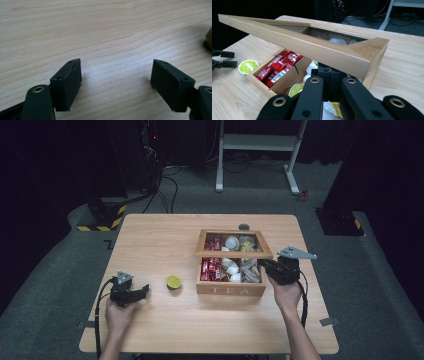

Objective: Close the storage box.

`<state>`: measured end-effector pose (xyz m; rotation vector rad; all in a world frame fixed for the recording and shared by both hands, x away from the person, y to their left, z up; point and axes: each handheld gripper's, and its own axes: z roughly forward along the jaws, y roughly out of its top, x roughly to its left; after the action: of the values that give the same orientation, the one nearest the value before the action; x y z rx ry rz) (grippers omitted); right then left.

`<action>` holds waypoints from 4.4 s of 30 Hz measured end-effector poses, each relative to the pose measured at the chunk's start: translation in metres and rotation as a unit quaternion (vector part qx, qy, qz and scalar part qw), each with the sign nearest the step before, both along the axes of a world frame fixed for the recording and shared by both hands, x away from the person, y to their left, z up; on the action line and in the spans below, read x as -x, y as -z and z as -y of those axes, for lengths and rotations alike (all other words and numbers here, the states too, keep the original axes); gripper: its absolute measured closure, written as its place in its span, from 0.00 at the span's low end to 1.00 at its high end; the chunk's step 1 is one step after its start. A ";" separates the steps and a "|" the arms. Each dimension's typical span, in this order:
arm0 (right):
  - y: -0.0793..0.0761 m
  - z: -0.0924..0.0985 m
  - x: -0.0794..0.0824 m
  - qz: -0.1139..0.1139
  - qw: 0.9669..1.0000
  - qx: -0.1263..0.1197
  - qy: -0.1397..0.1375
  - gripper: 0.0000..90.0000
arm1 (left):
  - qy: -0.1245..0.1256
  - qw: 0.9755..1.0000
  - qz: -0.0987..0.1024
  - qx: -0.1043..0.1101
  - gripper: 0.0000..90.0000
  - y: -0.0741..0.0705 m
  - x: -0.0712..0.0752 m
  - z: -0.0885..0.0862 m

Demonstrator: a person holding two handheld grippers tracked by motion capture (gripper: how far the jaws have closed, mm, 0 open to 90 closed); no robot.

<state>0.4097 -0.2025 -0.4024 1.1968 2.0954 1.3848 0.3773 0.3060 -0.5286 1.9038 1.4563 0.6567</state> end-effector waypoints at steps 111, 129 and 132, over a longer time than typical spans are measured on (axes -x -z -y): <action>0.065 0.006 0.051 -0.033 0.999 0.009 -0.004 1.00 | 0.000 1.000 0.000 -0.001 0.27 0.000 0.000 0.000; 0.048 0.025 0.043 -0.012 1.000 -0.002 0.020 1.00 | 0.000 1.000 -0.002 0.000 0.27 0.000 0.000 0.001; 0.047 0.029 0.041 -0.011 1.000 -0.005 0.026 0.99 | 0.000 1.000 -0.002 0.000 0.27 0.000 0.000 0.001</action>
<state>0.3685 -0.2314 -0.4493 1.2663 2.0593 1.3664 0.3771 0.3055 -0.5285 1.9063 1.4587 0.6541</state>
